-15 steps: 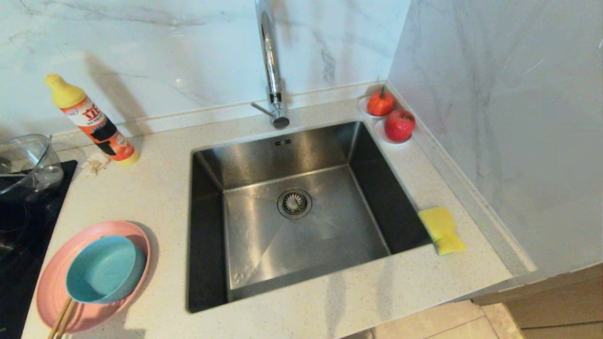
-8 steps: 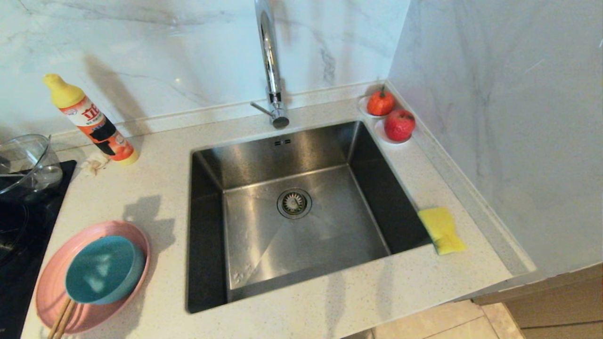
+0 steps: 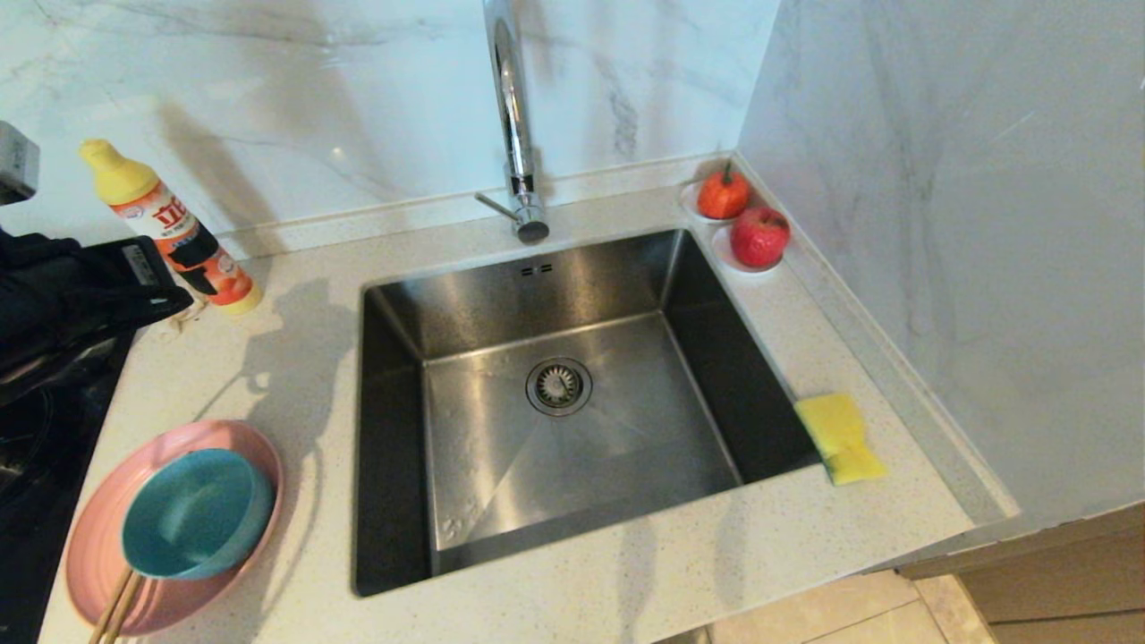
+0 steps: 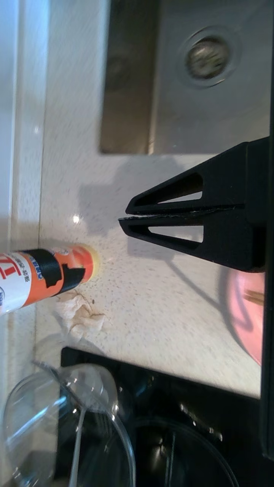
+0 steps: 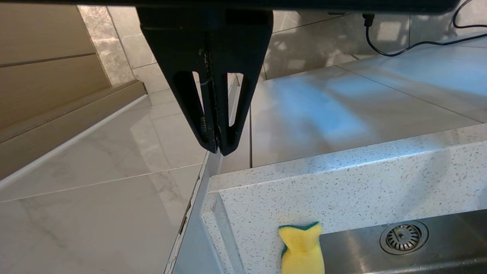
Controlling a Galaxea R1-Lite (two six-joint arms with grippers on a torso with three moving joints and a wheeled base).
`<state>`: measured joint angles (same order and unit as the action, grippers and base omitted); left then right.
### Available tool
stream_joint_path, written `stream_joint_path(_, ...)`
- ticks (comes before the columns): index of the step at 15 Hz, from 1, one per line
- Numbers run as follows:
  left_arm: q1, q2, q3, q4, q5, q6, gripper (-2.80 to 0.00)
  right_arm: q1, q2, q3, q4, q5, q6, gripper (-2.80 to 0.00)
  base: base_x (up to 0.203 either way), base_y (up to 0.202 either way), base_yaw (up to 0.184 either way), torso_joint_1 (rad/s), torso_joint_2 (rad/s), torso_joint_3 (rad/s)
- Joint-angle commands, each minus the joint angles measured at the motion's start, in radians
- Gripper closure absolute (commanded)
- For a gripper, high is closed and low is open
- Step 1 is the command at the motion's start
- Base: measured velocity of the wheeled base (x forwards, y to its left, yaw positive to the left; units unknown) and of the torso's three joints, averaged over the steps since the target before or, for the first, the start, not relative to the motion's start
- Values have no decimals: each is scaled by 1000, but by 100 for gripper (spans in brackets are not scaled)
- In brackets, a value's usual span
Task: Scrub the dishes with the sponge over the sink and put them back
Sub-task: Grab the dish soap
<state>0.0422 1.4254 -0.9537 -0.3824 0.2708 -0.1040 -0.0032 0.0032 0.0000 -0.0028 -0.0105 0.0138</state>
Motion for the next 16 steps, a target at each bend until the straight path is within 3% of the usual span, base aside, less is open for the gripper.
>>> stream_joint_path(1, 4, 150, -68, -11, 31, -31, 0, 0, 0, 0, 0, 0, 0, 0, 0, 0, 0, 0, 0, 0)
stream_joint_path(2, 7, 183, -92, -13, 45, -38, -203, 0, 0, 0, 0, 0, 0, 0, 0, 0, 0, 0, 0, 0)
stream_joint_path(3, 11, 214, -115, -14, 53, -40, -280, 0, 0, 0, 0, 0, 0, 0, 0, 0, 0, 0, 0, 0)
stream_joint_path(7, 44, 305, -177, -26, 54, -75, -280, 0, 0, 0, 0, 0, 0, 0, 0, 0, 0, 0, 0, 0)
stream_joint_path(11, 71, 395, -196, -193, 51, -67, -280, 0, 0, 0, 0, 0, 0, 0, 0, 0, 0, 0, 0, 0)
stream_joint_path(16, 120, 475, -249, -242, 50, -65, -280, 0, 0, 0, 0, 0, 0, 0, 0, 0, 0, 0, 0, 0)
